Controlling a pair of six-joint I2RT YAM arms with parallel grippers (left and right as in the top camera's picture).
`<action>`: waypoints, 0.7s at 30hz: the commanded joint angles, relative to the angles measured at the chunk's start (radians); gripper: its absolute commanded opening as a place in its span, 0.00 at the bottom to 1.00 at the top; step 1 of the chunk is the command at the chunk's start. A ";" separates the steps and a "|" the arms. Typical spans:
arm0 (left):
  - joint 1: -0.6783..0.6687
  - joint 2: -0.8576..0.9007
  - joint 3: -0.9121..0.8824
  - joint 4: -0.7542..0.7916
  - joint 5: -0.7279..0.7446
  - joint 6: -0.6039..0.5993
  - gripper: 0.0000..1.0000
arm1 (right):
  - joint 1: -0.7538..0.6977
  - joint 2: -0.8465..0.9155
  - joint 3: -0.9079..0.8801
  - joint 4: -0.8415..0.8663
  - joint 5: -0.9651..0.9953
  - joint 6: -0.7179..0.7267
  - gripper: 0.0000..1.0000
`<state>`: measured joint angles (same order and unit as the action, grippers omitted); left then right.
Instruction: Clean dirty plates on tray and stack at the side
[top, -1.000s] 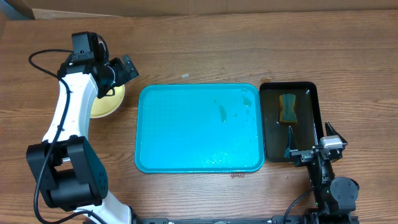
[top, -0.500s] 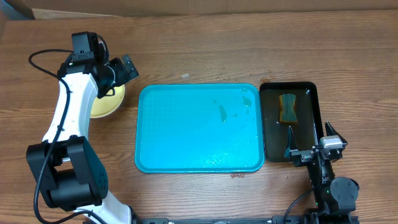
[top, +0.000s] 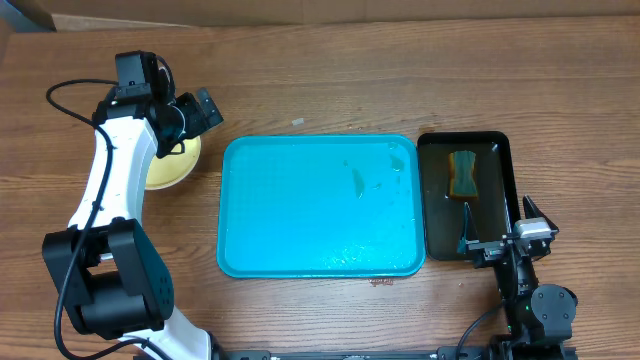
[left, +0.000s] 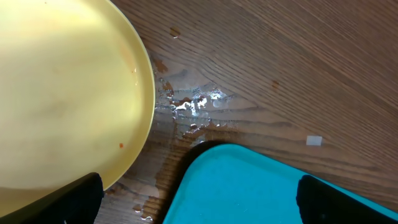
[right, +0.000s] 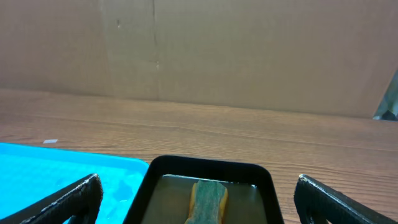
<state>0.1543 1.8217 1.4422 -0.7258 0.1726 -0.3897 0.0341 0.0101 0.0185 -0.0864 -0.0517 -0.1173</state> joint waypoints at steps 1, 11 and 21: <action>0.006 -0.014 -0.007 0.000 0.006 0.012 1.00 | 0.004 -0.007 -0.011 0.005 0.005 -0.007 1.00; -0.001 -0.235 -0.007 -0.004 0.001 0.012 1.00 | 0.004 -0.007 -0.011 0.005 0.005 -0.007 1.00; -0.005 -0.658 -0.007 -0.004 0.001 0.012 1.00 | 0.004 -0.007 -0.011 0.005 0.005 -0.007 1.00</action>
<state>0.1566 1.2697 1.4277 -0.7288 0.1722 -0.3897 0.0341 0.0101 0.0185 -0.0868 -0.0517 -0.1169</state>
